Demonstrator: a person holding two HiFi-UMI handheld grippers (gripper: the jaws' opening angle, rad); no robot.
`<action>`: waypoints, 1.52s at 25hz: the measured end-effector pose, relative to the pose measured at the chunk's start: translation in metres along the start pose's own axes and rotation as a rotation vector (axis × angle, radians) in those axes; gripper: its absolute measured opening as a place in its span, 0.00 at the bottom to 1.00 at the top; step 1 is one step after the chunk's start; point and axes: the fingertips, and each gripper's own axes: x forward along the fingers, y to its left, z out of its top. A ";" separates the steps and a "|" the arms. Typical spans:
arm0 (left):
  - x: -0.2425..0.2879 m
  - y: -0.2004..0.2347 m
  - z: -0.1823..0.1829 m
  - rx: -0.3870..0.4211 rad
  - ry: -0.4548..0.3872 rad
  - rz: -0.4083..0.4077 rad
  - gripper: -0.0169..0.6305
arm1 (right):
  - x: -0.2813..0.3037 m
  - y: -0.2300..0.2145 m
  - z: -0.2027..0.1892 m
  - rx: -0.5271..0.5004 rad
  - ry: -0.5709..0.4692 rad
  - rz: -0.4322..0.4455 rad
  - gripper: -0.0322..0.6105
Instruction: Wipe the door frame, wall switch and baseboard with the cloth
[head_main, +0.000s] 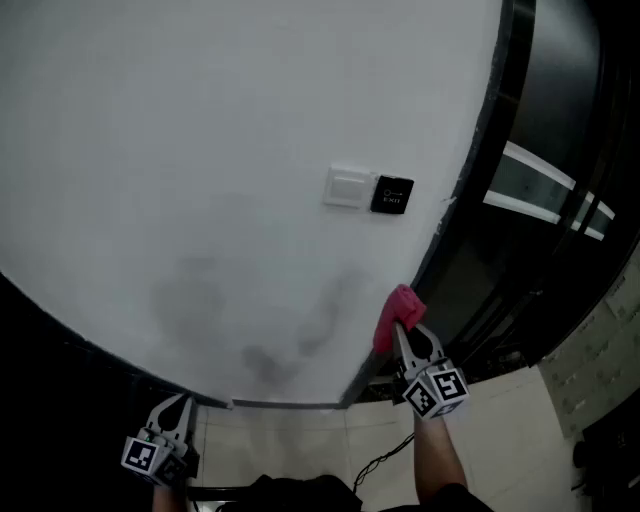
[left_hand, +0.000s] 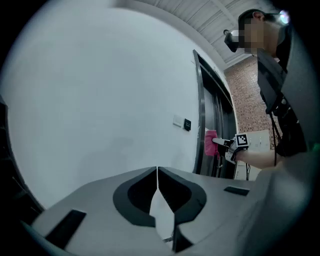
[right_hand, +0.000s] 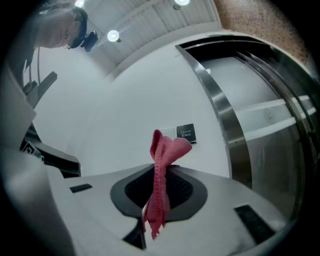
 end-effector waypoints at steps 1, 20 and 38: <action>0.004 -0.002 0.001 0.004 -0.001 -0.001 0.01 | 0.008 -0.003 0.007 -0.064 0.002 0.008 0.12; 0.038 -0.029 -0.013 0.021 0.022 0.121 0.01 | 0.178 -0.078 0.141 -1.346 0.008 -0.165 0.12; 0.030 -0.041 -0.040 -0.010 0.105 0.139 0.01 | 0.197 -0.086 0.059 -1.362 0.142 -0.073 0.13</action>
